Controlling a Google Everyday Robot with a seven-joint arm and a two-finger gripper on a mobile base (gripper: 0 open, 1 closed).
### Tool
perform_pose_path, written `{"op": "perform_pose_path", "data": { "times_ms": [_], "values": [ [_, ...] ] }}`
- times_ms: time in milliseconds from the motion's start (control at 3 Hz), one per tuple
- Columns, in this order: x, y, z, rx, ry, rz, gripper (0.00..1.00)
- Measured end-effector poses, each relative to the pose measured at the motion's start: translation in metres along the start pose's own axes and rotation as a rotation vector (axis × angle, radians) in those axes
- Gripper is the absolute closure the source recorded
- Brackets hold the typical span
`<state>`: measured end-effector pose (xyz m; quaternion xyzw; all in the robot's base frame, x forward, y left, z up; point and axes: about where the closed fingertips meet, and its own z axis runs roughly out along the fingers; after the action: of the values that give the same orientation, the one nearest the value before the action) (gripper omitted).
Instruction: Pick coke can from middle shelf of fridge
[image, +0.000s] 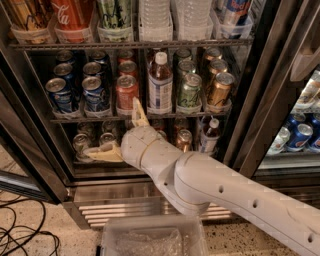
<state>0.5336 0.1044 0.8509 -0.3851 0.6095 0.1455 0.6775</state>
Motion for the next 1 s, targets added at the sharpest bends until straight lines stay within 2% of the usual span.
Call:
{"op": "perform_pose_path", "data": {
  "times_ms": [333, 1000],
  "values": [
    [-0.009, 0.027, 0.015, 0.029, -0.060, 0.014, 0.00],
    [-0.013, 0.035, 0.038, 0.204, -0.127, 0.060, 0.00]
  ]
}}
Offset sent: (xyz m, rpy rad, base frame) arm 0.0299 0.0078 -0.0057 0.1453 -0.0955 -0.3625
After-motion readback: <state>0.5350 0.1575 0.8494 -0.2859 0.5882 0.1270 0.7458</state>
